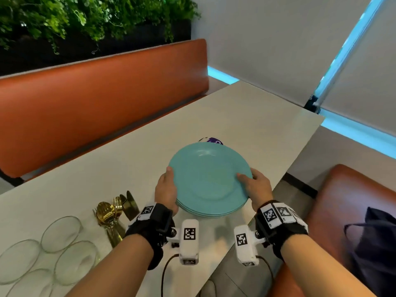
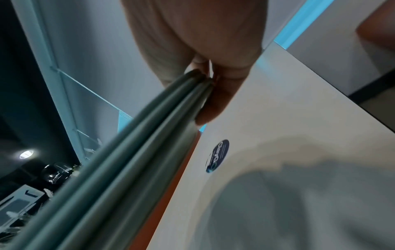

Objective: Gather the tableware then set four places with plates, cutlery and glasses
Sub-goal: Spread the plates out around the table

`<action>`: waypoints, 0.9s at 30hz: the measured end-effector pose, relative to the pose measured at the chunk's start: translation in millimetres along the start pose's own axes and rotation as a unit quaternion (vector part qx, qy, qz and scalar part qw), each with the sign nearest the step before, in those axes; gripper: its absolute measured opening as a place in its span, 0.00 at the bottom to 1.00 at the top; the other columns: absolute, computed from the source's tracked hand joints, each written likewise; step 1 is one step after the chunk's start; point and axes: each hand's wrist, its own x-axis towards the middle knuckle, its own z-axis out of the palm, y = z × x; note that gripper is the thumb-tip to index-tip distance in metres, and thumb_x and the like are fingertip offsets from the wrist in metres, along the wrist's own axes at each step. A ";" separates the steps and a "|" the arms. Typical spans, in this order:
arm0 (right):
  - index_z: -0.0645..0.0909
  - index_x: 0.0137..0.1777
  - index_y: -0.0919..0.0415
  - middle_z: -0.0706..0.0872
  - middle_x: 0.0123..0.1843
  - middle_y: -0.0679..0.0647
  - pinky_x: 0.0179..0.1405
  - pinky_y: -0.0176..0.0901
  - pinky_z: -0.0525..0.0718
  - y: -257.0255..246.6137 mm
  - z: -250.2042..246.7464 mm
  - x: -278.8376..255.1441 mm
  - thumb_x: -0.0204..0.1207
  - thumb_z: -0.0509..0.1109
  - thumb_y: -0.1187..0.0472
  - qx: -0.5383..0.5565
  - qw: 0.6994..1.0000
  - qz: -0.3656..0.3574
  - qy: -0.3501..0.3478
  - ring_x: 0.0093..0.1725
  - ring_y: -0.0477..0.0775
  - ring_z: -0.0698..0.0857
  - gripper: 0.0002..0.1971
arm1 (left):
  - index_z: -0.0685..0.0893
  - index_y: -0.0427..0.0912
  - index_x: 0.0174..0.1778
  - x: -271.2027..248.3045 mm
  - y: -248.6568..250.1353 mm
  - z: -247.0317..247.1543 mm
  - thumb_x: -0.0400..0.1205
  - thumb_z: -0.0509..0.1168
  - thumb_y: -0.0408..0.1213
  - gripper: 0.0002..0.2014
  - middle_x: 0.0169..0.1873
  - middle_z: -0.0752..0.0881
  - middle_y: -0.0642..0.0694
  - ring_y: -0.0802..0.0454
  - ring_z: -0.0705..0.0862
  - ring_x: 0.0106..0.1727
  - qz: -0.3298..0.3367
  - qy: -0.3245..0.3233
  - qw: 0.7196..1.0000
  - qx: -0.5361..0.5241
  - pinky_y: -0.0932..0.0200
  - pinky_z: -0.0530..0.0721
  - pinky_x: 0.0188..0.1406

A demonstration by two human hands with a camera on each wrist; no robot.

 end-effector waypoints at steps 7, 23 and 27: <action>0.77 0.62 0.60 0.85 0.57 0.57 0.60 0.53 0.83 -25.7 -11.0 46.9 0.67 0.76 0.63 -0.067 0.997 0.015 0.041 0.57 0.60 0.85 0.22 | 0.77 0.42 0.69 28.2 4.3 31.4 0.82 0.57 0.59 0.28 0.62 0.85 0.43 0.42 0.86 0.59 0.019 -0.004 0.999 -0.029 0.46 0.86 0.55; 0.76 0.53 0.64 0.83 0.59 0.67 0.57 0.58 0.80 -62.6 -13.2 167.0 0.81 0.61 0.61 -0.011 0.999 0.043 -0.025 0.53 0.64 0.82 0.07 | 0.73 0.39 0.74 98.3 28.8 82.1 0.86 0.57 0.49 0.24 0.64 0.82 0.42 0.42 0.83 0.60 0.031 0.060 0.993 -0.095 0.52 0.82 0.53; 0.74 0.59 0.66 0.81 0.55 0.65 0.41 0.50 0.80 -78.0 -5.4 186.7 0.83 0.59 0.64 0.080 0.993 0.077 -0.026 0.42 0.59 0.79 0.09 | 0.72 0.39 0.74 111.4 41.8 76.6 0.86 0.56 0.47 0.23 0.64 0.80 0.42 0.43 0.81 0.59 0.044 0.099 0.989 -0.102 0.50 0.80 0.58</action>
